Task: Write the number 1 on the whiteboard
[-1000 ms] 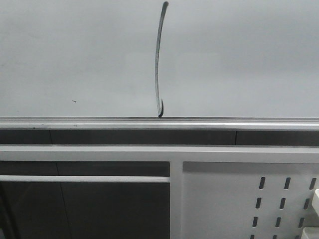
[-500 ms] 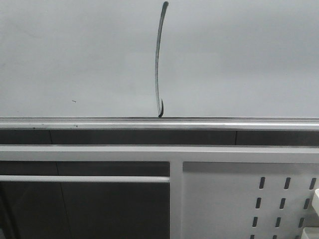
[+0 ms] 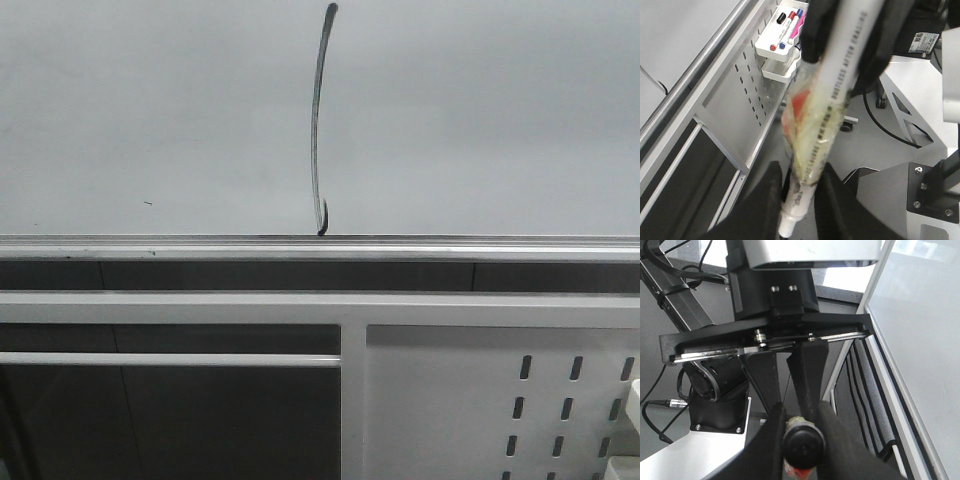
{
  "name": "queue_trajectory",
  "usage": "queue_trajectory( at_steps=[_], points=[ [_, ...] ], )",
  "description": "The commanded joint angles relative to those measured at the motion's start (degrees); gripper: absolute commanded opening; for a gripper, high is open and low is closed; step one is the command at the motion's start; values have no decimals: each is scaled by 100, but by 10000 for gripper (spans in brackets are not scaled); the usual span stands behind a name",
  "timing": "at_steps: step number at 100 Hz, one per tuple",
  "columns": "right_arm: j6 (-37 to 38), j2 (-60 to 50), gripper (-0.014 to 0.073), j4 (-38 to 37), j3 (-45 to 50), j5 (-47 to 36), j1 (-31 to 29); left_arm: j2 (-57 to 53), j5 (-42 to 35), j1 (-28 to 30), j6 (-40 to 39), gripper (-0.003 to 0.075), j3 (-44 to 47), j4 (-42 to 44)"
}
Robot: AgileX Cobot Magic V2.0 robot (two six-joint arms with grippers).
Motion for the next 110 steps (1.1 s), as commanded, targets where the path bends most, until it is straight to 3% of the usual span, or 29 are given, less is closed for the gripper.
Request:
queue_trajectory(
  at_steps=[1, 15, 39, 110],
  points=[
    [-32, -104, -77, 68, -197, 73, 11, 55, -494, 18, -191, 12, -210, -218],
    [-32, -104, -77, 68, -197, 83, 11, 55, -505, 18, -191, 32, -210, -288],
    [-32, -95, -77, 68, -197, 112, 11, 55, -505, 18, -191, 246, -210, -334],
    [-32, 61, -77, 68, -197, 196, 11, 55, -430, 18, -25, 242, -210, -737]
  ],
)
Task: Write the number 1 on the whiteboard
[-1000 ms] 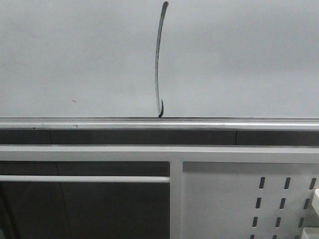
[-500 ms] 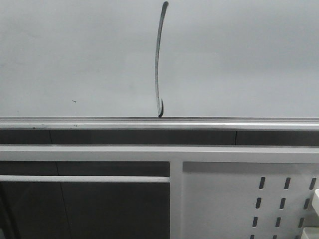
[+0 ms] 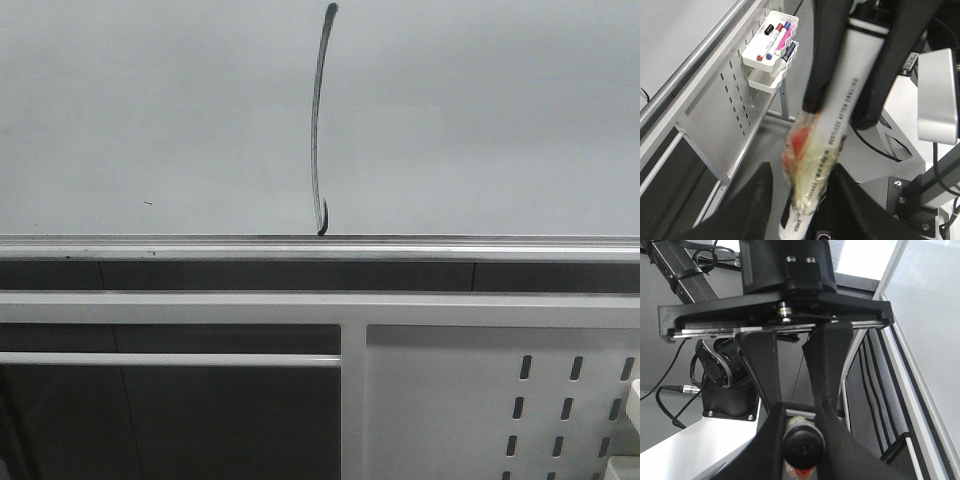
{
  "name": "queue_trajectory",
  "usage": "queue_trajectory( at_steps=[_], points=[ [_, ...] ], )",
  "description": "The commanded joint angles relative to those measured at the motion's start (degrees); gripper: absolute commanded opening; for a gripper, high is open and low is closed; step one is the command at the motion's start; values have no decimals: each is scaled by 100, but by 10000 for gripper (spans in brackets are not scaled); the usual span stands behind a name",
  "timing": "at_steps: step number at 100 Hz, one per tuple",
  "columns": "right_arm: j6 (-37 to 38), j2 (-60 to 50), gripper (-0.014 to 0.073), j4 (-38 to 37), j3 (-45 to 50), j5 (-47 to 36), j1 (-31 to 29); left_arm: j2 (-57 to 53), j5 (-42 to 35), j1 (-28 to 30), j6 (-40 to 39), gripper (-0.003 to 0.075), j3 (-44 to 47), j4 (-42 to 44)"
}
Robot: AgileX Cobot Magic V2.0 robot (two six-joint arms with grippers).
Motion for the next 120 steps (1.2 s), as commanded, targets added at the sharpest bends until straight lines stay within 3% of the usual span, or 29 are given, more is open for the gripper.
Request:
queue_trajectory(
  at_steps=[1, 103, 120],
  points=[
    [-36, -62, -77, 71, -184, -50, 11, 55, -437, 18, 9, 242, -210, -297],
    [-36, -95, -77, 71, -246, -83, 11, 55, -83, 18, -288, 238, -139, 258],
    [-36, -95, -77, 71, -246, -94, 11, 55, -293, 18, -288, 143, -139, 236]
  ],
)
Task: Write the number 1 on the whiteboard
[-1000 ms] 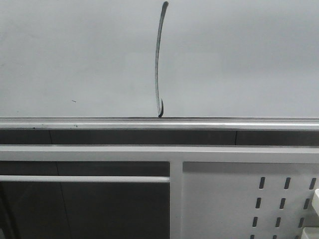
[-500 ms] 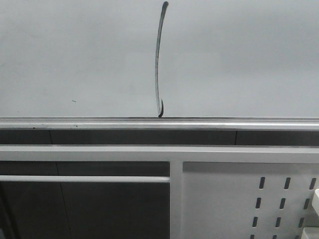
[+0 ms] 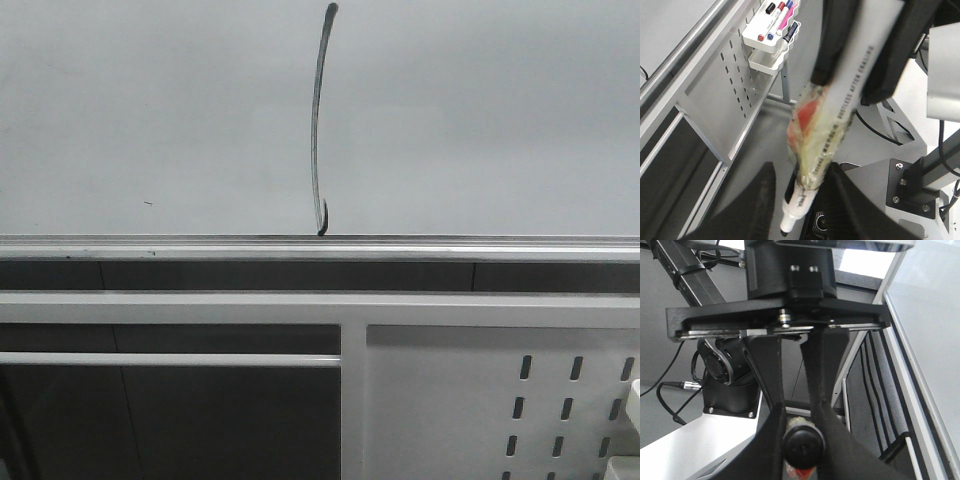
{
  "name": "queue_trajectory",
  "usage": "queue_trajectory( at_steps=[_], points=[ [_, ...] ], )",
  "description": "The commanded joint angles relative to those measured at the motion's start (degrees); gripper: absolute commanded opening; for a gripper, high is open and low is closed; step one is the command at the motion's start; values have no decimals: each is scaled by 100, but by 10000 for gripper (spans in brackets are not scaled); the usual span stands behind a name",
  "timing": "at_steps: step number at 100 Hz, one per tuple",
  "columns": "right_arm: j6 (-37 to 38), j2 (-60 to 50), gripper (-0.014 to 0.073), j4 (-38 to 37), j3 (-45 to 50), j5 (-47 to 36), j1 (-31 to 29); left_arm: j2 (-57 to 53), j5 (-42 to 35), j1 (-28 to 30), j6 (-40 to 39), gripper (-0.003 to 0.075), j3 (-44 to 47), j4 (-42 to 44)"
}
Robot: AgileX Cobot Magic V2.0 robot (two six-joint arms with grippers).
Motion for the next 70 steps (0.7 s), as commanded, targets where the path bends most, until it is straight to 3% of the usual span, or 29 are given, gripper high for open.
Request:
queue_trajectory(
  at_steps=[1, 31, 53, 62, 70],
  points=[
    [-32, -108, -77, 132, -208, -177, 11, 55, -535, 18, -76, 133, -139, -111],
    [-32, -108, -77, 132, -208, -177, 11, 55, -578, 18, -76, -17, -139, -138],
    [-32, -108, -69, 132, -208, -188, 11, 55, -603, 18, -76, -20, -139, -138],
    [-32, -108, 13, 132, -208, -283, 11, 55, -681, 18, -76, -20, -139, -138],
    [-32, -108, 186, 144, -208, -444, 11, 55, -787, 18, -76, -20, -139, -138]
  ],
)
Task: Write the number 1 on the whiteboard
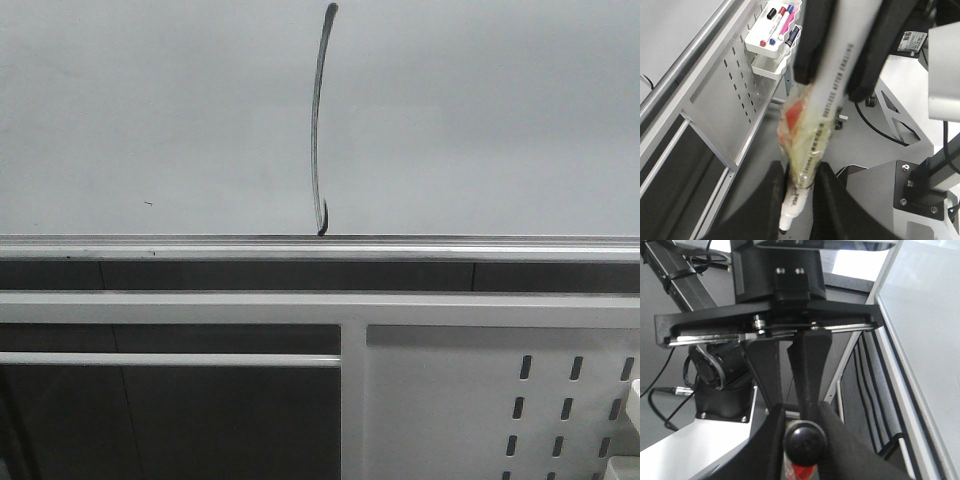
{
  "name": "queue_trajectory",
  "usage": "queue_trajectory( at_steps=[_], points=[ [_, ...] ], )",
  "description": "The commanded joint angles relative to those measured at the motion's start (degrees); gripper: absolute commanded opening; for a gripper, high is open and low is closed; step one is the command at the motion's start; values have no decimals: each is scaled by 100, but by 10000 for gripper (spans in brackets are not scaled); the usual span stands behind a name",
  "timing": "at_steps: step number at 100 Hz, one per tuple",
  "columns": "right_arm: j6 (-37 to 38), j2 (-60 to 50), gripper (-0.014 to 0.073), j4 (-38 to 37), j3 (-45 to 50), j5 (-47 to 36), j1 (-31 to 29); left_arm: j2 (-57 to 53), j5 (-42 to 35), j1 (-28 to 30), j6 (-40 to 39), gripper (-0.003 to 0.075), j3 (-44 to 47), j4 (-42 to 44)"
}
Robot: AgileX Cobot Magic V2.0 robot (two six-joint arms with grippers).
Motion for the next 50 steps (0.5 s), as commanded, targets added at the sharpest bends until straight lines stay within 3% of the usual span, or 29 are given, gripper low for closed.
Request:
queue_trajectory(
  at_steps=[1, 12, 19, 39, 44, 50],
  points=[
    [-33, -108, 204, 163, -208, -328, 32, 55, -690, 18, -229, -20, -139, -127],
    [-33, -131, 447, 221, -208, -713, 32, 55, -1003, 18, -229, -20, -48, -286],
    [-33, -227, 517, 221, -208, -938, 32, 55, -1345, 18, -229, -20, 93, -516],
    [-33, -893, 514, 230, -184, -1487, 32, 66, -3006, 18, -204, -20, 708, -1035],
    [-33, -1111, 482, 356, -139, -1643, 32, 67, -3549, 18, -204, -20, 857, -1217],
    [-33, -1401, 380, 526, 9, -1801, 32, 137, -4223, 18, -204, -20, 1011, -1427]
  ],
)
